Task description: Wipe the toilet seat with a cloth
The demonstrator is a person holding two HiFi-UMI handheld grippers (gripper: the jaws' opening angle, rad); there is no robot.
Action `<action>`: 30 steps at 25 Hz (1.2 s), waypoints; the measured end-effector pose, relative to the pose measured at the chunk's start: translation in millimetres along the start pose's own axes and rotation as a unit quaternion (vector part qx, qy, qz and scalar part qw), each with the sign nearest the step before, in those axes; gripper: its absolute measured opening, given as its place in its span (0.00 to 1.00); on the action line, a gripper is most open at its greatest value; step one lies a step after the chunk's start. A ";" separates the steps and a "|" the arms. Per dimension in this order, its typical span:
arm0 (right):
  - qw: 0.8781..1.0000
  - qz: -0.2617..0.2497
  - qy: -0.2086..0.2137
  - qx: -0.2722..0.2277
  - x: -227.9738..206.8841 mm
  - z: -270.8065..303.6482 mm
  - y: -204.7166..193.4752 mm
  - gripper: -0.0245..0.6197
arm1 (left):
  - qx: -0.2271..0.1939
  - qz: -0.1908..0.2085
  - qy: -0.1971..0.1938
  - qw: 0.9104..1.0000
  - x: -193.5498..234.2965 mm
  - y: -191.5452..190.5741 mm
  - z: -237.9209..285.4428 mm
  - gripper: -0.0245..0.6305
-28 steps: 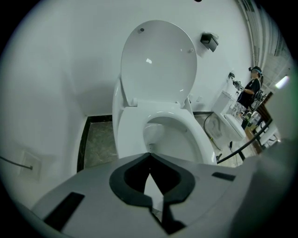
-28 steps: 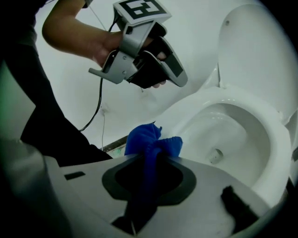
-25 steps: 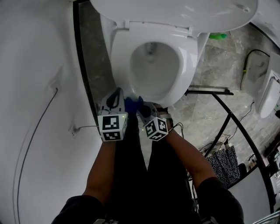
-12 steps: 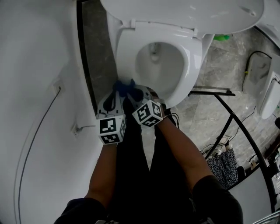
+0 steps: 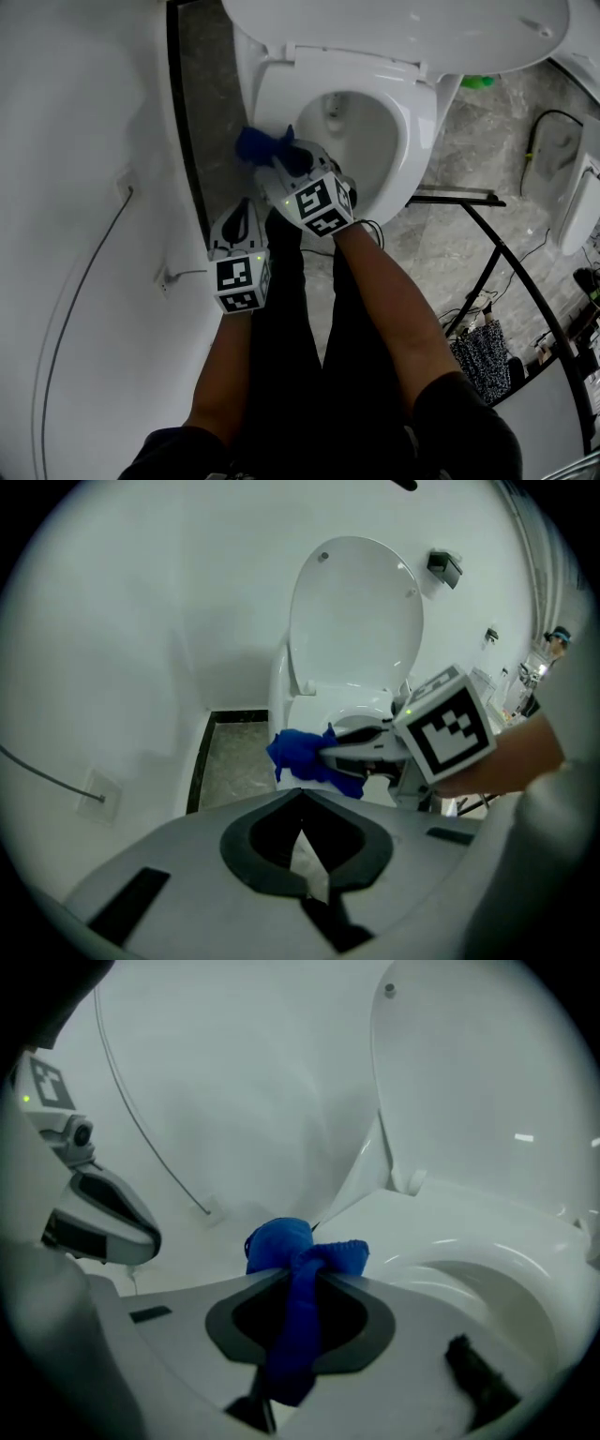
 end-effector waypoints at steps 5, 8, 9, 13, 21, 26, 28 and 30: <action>0.999 0.006 -0.044 -0.009 -32.3 10.3 20.9 0.15 | 0.009 0.002 -0.003 1.000 -1.5 -3.0 0.4 0.05; 0.997 0.047 -0.064 -0.009 -53.6 11.2 26.2 0.14 | 0.008 0.007 -0.006 1.000 -3.4 2.0 -1.3 0.05; 0.995 0.071 -0.068 -0.008 -62.6 10.6 26.9 0.15 | 0.002 0.009 -0.009 1.000 -4.4 5.4 -0.9 0.05; 0.985 0.127 -0.116 0.021 -104.1 3.9 15.2 0.15 | -0.019 0.011 -0.028 0.999 -10.3 12.4 0.8 0.05; 0.978 0.147 -0.147 0.009 -148.9 -29.2 -8.5 0.14 | -0.018 0.027 -0.037 0.999 -19.6 17.9 2.9 0.05; 0.967 0.187 -0.164 -0.059 -153.1 -67.3 11.5 0.14 | -0.019 0.029 -0.038 0.999 -24.6 23.5 2.7 0.05; 0.959 0.207 -0.179 -0.081 -154.2 -85.3 21.8 0.14 | -0.030 0.032 -0.038 0.998 -26.2 31.8 2.5 0.05; 0.952 0.215 -0.191 -0.102 -153.3 -103.8 34.0 0.14 | -0.041 0.032 -0.039 0.998 -29.0 41.8 1.6 0.05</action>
Point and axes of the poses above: the fingertips, and each gripper's own axes: z forward along the fingers, x to its left, y out of its top, the point moved 6 cm from there along -z, backward along the fingers, and after that the axes turned 10 degrees about -y, right-handed, at the moved point
